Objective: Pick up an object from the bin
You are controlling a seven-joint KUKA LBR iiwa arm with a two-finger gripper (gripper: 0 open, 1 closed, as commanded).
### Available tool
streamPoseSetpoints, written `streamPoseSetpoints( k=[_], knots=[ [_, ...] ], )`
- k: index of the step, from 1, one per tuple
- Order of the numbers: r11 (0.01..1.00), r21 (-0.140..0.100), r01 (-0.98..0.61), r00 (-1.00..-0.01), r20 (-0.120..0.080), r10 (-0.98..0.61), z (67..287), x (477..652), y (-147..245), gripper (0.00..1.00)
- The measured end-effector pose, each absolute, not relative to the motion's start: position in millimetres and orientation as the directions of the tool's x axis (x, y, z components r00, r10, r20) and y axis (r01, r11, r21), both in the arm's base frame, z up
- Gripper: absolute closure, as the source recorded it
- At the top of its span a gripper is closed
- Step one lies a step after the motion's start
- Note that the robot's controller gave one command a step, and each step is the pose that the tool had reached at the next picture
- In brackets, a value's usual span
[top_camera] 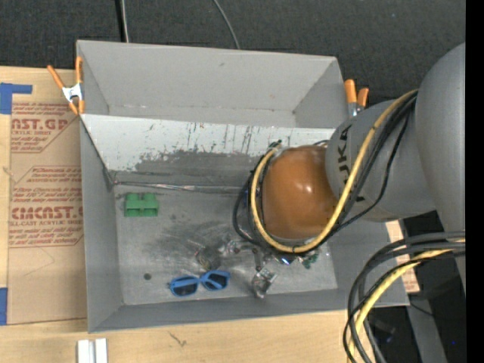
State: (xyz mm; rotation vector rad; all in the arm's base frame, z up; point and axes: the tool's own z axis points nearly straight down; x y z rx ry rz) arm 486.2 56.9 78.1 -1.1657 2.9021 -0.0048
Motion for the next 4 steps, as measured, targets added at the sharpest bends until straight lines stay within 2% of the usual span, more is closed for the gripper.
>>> streamPoseSetpoints(
  k=[1, 2, 3, 4],
  knots=[
    [0.633, -0.008, -0.774, -0.633, -0.006, -0.774, 73, 488.2, 96, 0.00],
    [0.633, -0.007, -0.774, -0.633, -0.009, -0.774, 75, 488.9, 98, 1.00],
    [0.565, -0.002, -0.825, -0.565, -0.005, -0.825, 76, 481.2, 187, 1.00],
    [0.568, -0.005, -0.823, -0.568, -0.012, -0.823, 75, 482.8, 186, 0.00]
  ],
)
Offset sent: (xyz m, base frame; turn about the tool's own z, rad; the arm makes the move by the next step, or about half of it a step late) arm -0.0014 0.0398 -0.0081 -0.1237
